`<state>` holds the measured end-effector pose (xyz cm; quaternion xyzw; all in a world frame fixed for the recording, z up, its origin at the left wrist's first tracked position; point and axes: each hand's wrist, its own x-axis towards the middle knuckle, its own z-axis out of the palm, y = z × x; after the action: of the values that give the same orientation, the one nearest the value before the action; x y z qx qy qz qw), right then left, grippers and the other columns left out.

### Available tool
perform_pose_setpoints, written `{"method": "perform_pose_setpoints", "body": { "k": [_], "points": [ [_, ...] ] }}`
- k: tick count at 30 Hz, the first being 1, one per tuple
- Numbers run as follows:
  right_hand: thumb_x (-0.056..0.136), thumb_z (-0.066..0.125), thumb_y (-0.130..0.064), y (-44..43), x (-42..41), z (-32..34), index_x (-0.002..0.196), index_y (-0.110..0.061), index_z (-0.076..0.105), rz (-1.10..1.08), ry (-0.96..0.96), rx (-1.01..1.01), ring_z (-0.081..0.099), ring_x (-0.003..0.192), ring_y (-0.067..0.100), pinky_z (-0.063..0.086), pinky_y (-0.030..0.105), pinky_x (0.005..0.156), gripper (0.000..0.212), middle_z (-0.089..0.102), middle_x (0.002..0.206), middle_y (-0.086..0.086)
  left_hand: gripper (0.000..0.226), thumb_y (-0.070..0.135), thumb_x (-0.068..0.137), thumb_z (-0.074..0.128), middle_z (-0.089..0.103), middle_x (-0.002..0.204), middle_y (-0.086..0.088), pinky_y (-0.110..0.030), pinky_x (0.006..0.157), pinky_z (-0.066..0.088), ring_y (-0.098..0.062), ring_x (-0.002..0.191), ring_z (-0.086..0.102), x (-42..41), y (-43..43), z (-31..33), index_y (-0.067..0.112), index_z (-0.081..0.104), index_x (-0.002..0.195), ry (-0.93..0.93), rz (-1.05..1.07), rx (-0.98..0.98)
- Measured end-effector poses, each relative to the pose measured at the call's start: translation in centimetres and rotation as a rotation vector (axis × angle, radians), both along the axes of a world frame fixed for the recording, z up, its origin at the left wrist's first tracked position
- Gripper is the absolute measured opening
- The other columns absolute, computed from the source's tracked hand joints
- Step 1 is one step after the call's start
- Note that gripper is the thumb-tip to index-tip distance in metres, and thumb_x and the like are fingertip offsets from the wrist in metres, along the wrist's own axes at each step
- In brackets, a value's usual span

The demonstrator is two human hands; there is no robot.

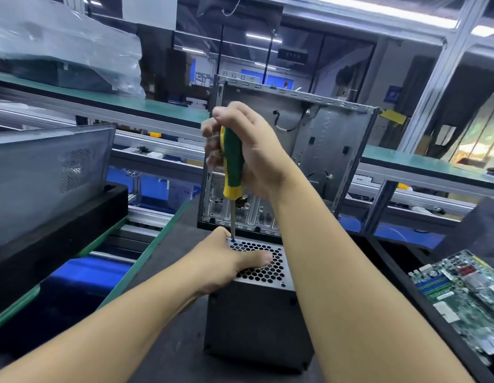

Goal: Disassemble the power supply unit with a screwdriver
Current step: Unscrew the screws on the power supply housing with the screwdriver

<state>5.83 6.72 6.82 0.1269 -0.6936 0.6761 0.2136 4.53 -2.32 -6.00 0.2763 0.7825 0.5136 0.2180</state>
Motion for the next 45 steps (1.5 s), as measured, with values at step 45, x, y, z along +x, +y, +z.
{"method": "perform_pose_setpoints", "body": {
  "k": [45],
  "points": [
    [0.095, 0.039, -0.022, 0.9, 0.9, -1.1, 0.076, -0.019, 0.035, 0.228, 0.048, -0.009, 0.023, 0.036, 0.007, 0.02, 0.014, 0.038, 0.02, 0.037, 0.051, -0.009, 0.092, 0.08, 0.054, 0.074, 0.056, 0.102, 0.007, -0.028, 0.062, 0.034, -0.008, 0.086, 0.053, -0.3, 0.0, -0.4, 0.026, 0.044, 0.122, -0.023, -0.001, -0.027]
  ]
}}
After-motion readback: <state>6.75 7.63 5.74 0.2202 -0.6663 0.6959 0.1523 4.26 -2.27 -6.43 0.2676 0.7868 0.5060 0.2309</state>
